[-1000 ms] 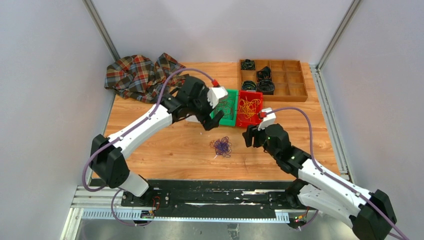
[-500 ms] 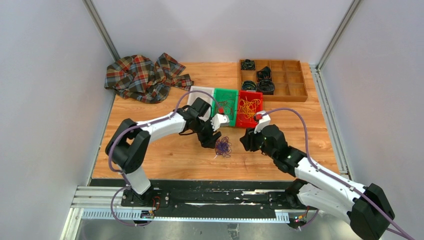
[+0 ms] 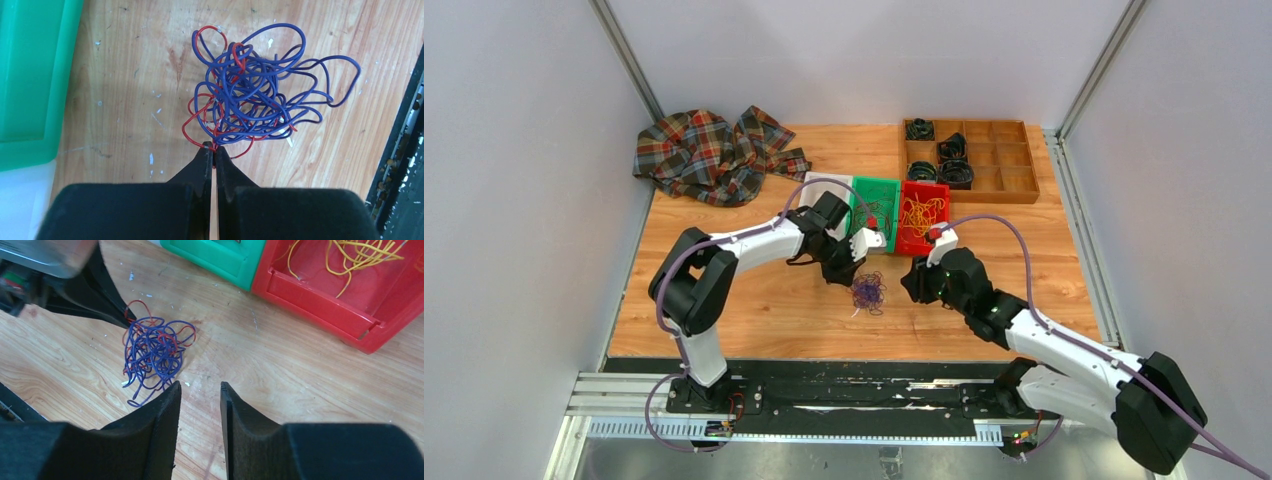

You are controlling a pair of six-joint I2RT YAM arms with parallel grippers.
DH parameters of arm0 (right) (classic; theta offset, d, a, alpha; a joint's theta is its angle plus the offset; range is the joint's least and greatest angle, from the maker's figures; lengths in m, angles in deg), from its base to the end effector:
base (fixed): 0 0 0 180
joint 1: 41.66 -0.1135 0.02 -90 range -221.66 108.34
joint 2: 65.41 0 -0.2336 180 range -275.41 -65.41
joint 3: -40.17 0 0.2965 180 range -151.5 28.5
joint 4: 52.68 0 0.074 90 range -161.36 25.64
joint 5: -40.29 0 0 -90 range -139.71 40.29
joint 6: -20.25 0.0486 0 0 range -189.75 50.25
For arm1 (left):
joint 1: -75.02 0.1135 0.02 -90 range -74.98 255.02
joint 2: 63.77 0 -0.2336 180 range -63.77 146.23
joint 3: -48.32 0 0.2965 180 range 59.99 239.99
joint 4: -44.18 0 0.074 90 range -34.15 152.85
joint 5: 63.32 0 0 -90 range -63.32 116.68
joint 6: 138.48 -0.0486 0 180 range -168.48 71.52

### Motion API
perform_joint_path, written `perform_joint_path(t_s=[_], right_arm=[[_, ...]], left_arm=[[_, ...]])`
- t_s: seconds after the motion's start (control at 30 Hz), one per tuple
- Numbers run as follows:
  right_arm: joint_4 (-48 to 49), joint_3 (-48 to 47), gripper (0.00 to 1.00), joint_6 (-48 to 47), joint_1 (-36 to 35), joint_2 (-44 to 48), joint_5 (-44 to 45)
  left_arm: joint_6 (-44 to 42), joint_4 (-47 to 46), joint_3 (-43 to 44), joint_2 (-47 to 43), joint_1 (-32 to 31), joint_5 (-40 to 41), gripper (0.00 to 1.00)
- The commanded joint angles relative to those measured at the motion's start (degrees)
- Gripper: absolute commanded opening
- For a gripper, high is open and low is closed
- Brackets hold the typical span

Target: Untangle the cables

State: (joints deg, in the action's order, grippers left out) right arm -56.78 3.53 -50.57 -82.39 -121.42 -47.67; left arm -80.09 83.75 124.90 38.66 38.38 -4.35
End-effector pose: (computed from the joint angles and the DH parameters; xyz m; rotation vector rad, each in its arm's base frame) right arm 0.2145 0.1824 0.1600 -0.3575 2.0058 0.6359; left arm 0.2941 -0.2500 0.1072 1.6139 2.0967 -0.7577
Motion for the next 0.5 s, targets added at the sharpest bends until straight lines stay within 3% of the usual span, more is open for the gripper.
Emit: perform_joint_path(t_s=[0.0,0.27,0.47], right_arm=[[5.31,-1.72,0.39,0.27,-0.29,-2.34,-1.97],[13.26,-5.60,0.62,-3.42,-5.21,-5.94,-4.28],[18.08,-7.42,0.70,-5.09,-11.21,-6.95,-4.47]], left_arm=[[-1.74,4.32,0.34,-7.94,0.43,1.04,0.01],[-1.88,17.26,5.35,-16.42,0.43,-0.75,0.01],[3.39,19.70,7.08,-20.15,0.43,-2.53,0.01]])
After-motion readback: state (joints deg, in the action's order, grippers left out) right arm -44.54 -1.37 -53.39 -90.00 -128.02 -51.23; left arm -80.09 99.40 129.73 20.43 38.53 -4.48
